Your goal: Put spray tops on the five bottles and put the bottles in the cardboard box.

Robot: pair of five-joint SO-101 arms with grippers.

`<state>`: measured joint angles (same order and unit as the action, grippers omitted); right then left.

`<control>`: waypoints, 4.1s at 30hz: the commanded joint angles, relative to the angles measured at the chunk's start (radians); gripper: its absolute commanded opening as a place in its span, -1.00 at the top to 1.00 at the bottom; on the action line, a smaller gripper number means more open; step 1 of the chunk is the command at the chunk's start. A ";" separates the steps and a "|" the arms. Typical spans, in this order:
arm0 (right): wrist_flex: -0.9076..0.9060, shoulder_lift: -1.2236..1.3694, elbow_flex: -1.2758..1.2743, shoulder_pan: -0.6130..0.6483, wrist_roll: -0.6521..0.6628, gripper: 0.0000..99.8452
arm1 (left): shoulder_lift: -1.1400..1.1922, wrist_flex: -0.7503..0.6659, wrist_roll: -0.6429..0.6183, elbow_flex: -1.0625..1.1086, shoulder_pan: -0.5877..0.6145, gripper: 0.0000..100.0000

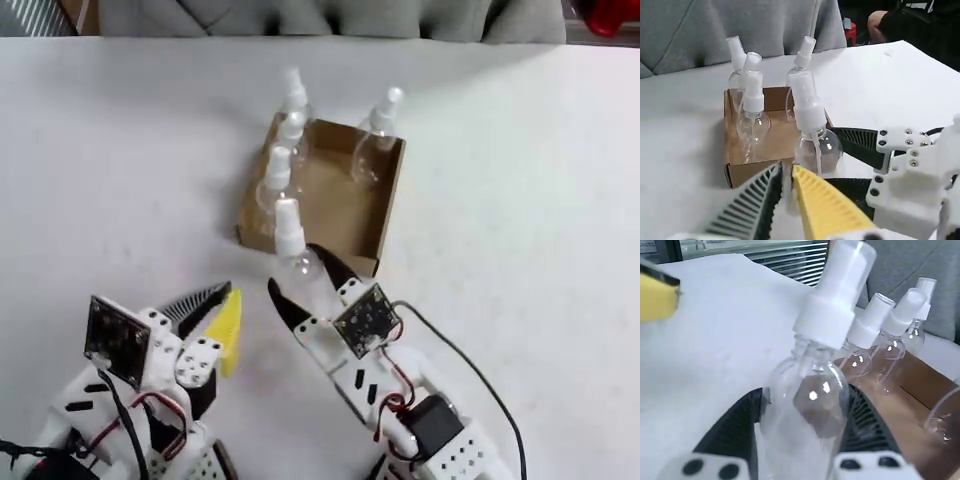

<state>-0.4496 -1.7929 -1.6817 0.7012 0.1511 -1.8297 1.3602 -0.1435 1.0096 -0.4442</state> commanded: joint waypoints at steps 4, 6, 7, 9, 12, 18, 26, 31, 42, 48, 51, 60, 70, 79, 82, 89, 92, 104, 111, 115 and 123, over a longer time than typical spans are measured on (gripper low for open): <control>0.053 -0.010 -0.002 -0.062 0.003 0.97 | -0.004 -0.006 0.025 -0.032 -0.008 0.96; 0.096 -0.010 -0.002 -0.094 0.002 0.97 | -0.004 -0.044 0.025 0.009 -0.013 0.96; 0.114 -0.010 -0.002 -0.108 0.002 0.97 | -0.004 -0.072 0.025 0.041 -0.013 0.96; 0.150 -0.008 -0.002 -0.125 0.002 0.97 | -0.004 -0.143 0.026 0.123 -0.013 0.96; 0.182 -0.008 -0.002 -0.128 0.002 0.97 | -0.004 -0.262 0.026 0.239 -0.015 0.96; 0.260 -0.007 0.000 -0.130 0.002 0.97 | -0.004 -0.319 0.026 0.330 -0.116 0.96; 0.375 -0.007 0.015 -0.124 -0.103 0.97 | -0.002 -0.301 0.026 0.350 -0.269 0.96; 0.374 -0.005 0.081 -0.122 -0.227 0.97 | -0.002 -0.486 0.026 0.496 -0.269 0.96; 0.351 -0.005 0.078 -0.059 -0.338 0.97 | -0.002 -0.617 0.026 0.565 -0.259 0.96; 0.280 -0.007 0.086 -0.018 -0.336 0.97 | -0.002 -0.617 0.026 0.565 -0.162 0.96; 0.278 -0.007 0.086 -0.019 -0.336 0.97 | -0.002 -0.618 0.026 0.566 -0.128 0.96; 0.254 -0.007 0.086 -0.110 -0.328 0.97 | -0.002 -0.684 0.026 0.657 -0.120 0.96; 0.337 0.068 0.081 -0.194 -0.216 0.97 | -0.002 -0.537 0.203 0.661 0.064 0.96; 0.588 0.490 0.184 -0.268 -0.215 0.97 | -0.001 -0.428 0.210 0.672 0.367 0.96; 0.693 0.650 0.221 -0.286 -0.209 0.97 | 0.001 -0.405 0.212 0.684 0.400 0.96; 0.852 0.909 0.259 -0.338 -0.095 0.97 | 0.002 -0.345 0.212 0.684 0.410 0.96; 0.883 0.978 0.284 -0.354 -0.094 0.97 | 0.002 -0.321 0.213 0.684 0.412 0.96; 0.880 1.089 0.400 -0.358 0.005 0.97 | 0.002 -0.318 0.238 0.684 0.414 0.96; 0.880 1.090 0.404 -0.358 0.037 0.97 | 0.002 -0.318 0.325 0.684 0.453 0.96; 0.869 1.093 0.425 -0.358 0.038 0.97 | 0.002 -0.318 0.328 0.684 0.453 0.96; 0.808 1.247 0.517 -0.360 0.038 0.97 | 0.002 -0.318 0.330 0.684 0.453 0.96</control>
<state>0.3590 -0.5808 -1.2367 0.3514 0.1803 -1.8236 1.0380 0.1772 1.6939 -0.0038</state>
